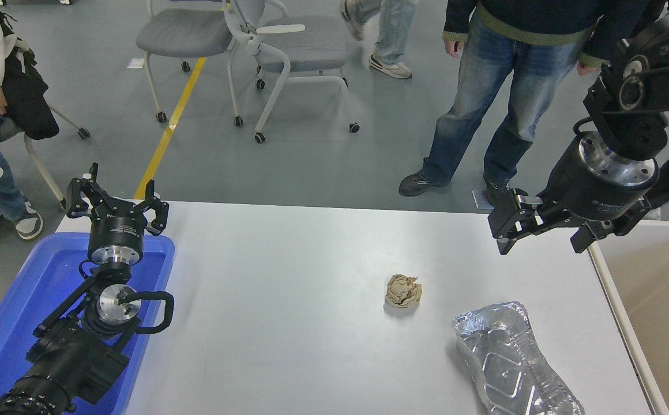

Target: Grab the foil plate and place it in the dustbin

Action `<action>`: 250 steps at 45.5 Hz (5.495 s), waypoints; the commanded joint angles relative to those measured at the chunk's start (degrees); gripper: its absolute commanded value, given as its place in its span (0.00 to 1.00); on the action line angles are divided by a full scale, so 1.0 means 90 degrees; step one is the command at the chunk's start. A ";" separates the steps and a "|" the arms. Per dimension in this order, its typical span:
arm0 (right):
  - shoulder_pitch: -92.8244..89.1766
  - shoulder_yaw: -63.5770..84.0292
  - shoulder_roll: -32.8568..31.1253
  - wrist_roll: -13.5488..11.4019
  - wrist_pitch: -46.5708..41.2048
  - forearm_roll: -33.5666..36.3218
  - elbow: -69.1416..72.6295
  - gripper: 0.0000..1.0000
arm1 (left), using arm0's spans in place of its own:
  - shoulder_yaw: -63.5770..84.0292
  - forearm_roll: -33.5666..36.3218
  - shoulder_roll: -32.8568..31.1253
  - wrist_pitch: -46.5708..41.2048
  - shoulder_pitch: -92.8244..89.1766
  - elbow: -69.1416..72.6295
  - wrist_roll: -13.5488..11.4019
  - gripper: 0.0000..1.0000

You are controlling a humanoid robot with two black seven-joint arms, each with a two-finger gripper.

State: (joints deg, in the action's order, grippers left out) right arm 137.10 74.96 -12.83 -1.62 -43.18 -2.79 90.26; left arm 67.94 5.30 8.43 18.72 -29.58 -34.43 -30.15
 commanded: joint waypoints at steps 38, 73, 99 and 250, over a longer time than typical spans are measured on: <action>-0.0195 0.0050 -0.0781 0.0033 -0.0007 -0.0764 -0.0049 1.00 | -0.0010 -0.0003 0.0021 0.0000 0.0006 -0.0003 0.0000 0.99; -0.3521 -0.1404 -0.2539 0.0033 0.0812 -0.3430 -0.1609 1.00 | -0.0010 -0.0003 0.0021 0.0010 0.0006 -0.0003 0.0000 0.99; -0.6317 -0.2909 -0.2432 0.0033 0.1507 -0.4348 -0.2646 1.00 | -0.0020 -0.0003 0.0021 0.0010 0.0006 -0.0003 0.0000 0.99; -0.5587 -0.3066 -0.3320 0.0522 0.1332 -0.4944 -0.1925 0.00 | -0.0020 -0.0003 0.0040 0.0020 0.0006 -0.0003 0.0000 0.99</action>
State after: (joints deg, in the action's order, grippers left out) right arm 74.59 44.09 -36.11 2.95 -26.12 -47.59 65.69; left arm 67.76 5.28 8.80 18.81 -29.56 -34.45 -30.14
